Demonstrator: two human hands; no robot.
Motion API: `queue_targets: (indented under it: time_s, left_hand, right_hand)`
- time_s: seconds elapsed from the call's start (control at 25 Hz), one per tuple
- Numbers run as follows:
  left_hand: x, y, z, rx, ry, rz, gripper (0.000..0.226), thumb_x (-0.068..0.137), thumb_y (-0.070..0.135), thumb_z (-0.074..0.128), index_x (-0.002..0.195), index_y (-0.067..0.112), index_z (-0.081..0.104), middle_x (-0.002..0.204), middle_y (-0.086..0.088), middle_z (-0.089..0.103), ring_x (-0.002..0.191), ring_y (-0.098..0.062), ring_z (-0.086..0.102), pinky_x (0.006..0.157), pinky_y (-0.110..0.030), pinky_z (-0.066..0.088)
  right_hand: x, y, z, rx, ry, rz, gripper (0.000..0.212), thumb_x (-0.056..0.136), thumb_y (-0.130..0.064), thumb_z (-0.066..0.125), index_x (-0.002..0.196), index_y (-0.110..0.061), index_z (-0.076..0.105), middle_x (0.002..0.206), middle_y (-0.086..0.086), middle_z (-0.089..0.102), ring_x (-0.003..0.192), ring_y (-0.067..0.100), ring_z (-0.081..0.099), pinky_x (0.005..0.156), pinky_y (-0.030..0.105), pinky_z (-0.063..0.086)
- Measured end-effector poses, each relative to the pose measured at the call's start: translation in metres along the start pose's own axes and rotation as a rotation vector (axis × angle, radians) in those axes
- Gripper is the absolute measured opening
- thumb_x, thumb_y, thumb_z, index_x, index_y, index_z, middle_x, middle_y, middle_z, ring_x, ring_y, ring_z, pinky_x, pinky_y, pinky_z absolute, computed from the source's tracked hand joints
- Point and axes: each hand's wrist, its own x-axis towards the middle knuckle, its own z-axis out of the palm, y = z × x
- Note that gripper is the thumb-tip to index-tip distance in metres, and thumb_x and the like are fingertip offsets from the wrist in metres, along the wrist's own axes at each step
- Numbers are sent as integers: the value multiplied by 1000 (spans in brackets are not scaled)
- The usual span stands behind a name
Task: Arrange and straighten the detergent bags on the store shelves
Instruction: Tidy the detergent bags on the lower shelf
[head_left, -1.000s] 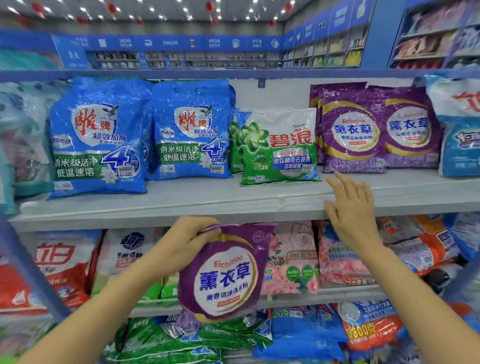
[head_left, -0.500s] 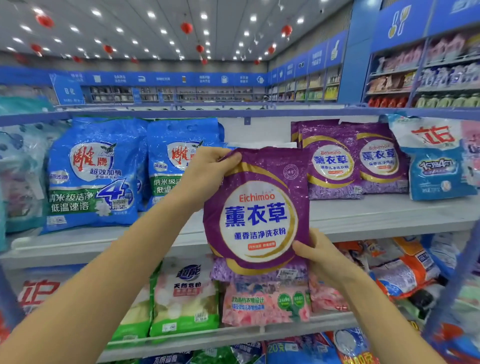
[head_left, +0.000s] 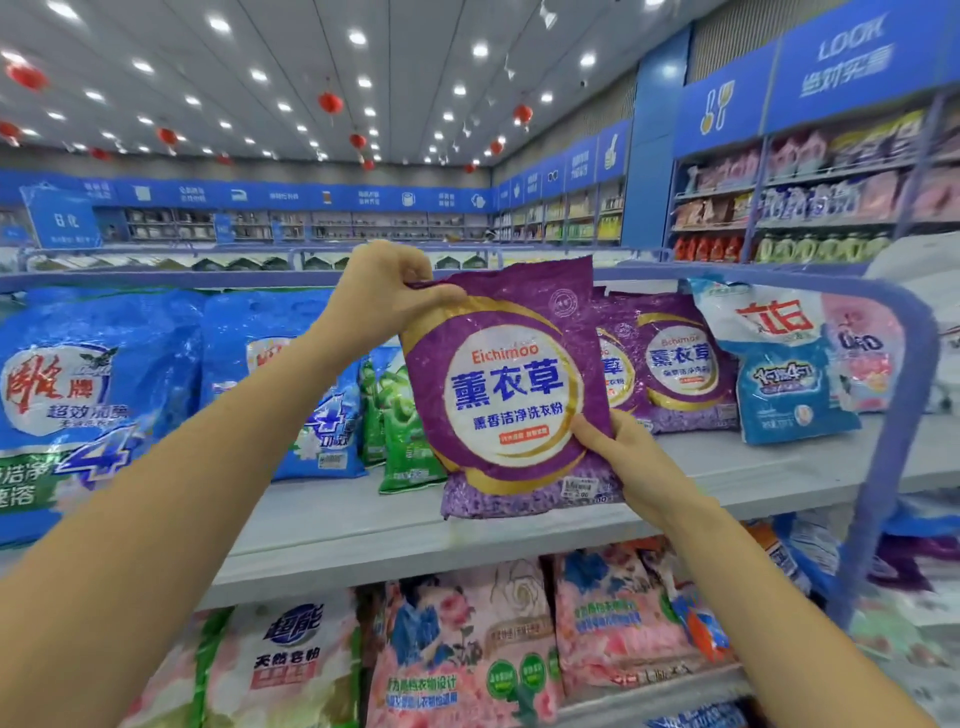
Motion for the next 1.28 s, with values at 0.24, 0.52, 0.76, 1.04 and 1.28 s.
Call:
queue_targets:
  time_s: [0.24, 0.52, 0.76, 1.04, 1.28]
  left_hand:
    - [-9, 22, 103, -588, -89, -515, 40, 87, 42, 55, 108, 7, 57, 87, -4, 65, 77, -16, 64, 65, -24, 54]
    - [-27, 41, 217, -640, -341, -639, 25, 83, 3, 65, 101, 19, 57, 85, 1, 66, 79, -12, 63, 72, -26, 55]
    - [-49, 3, 245, -351, -319, -892, 21, 81, 8, 65, 101, 7, 60, 102, -15, 67, 99, -30, 63, 93, -46, 49]
    - [-45, 11, 249, -352, -241, -921, 43, 81, 8, 67, 116, 11, 43, 114, -10, 58, 102, -22, 56, 94, -37, 46]
    - [-54, 11, 248, -254, -388, -764, 101, 68, 21, 81, 144, 21, 14, 133, 2, 51, 117, -18, 52, 99, -32, 42]
  right_hand:
    - [25, -11, -101, 59, 141, -54, 88, 27, -64, 85, 98, -15, 64, 88, -3, 75, 81, 11, 70, 65, 20, 55]
    - [69, 14, -174, 114, 88, 37, 85, 38, -56, 87, 104, -9, 63, 90, 0, 74, 82, 13, 71, 64, 22, 55]
    - [106, 64, -165, -45, 66, 310, 29, 91, -10, 56, 119, -5, 53, 114, 10, 65, 95, 21, 63, 84, 35, 52]
    - [116, 79, -153, -396, 278, 97, 53, 84, -17, 66, 130, -4, 43, 124, 12, 57, 111, 27, 56, 93, 43, 49]
    - [97, 71, -151, -822, 384, -114, 61, 85, -27, 65, 134, -9, 34, 133, 12, 42, 123, 26, 41, 101, 39, 39]
